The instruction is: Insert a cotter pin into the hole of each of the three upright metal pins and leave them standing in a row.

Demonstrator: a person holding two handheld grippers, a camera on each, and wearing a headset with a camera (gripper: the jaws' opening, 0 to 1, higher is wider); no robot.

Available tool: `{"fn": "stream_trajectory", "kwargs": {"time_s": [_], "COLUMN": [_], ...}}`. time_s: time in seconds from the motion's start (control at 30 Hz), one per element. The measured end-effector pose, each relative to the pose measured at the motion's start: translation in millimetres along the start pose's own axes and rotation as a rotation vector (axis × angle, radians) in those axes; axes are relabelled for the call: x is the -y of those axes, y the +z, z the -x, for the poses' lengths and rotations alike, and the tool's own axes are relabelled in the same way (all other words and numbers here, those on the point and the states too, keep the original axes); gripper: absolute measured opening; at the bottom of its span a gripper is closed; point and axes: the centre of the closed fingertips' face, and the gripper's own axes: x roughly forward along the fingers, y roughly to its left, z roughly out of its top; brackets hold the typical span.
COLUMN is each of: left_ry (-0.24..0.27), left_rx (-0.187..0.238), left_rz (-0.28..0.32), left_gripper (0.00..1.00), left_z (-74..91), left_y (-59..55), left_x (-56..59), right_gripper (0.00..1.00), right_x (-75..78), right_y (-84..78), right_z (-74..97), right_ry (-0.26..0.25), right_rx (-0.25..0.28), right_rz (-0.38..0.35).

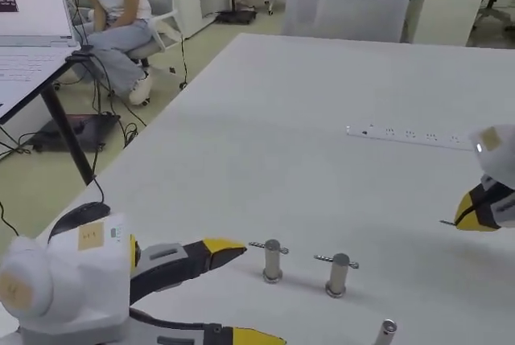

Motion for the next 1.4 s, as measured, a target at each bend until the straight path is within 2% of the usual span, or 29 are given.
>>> {"fn": "stream_trajectory", "kwargs": {"time_s": [0.23,0.5,0.8,0.87,1.03,1.27,1.4], "left_ry": [-0.025,-0.056,-0.095,-0.106,-0.13,-0.176,-0.195], "left_rx": [0.013,0.027,0.034,0.033,0.035,0.014,0.026], "left_rz": [-0.021,-0.041,-0.055,-0.061,-0.069,-0.09,-0.101], "left_gripper": [0.66,0.65,0.64,0.64,0.64,0.58,0.56], "left_z": [-6.0,-13.4,-21.2,-23.5,-28.1,-37.7,-44.1], "left_y": [8.0,14.9,20.4,21.9,25.3,25.7,32.0], "left_x": [9.5,19.6,33.5,36.9,42.6,54.5,60.1], "right_gripper": [0.01,0.01,0.01,0.01,0.01,0.01,0.01], "right_x": [-22.9,-56.4,-91.4,-92.1,-106.9,-122.0,-130.5], "right_y": [21.8,43.9,76.7,77.7,88.7,100.1,106.9], "right_z": [21.7,38.1,53.2,53.6,60.6,64.3,64.5], "right_ry": [-0.018,-0.008,0.016,0.021,0.043,0.068,0.09], "right_rx": [0.032,0.051,0.09,0.096,0.097,0.09,0.088], "right_rz": [0.017,0.034,0.044,0.041,0.037,0.024,0.017]}}
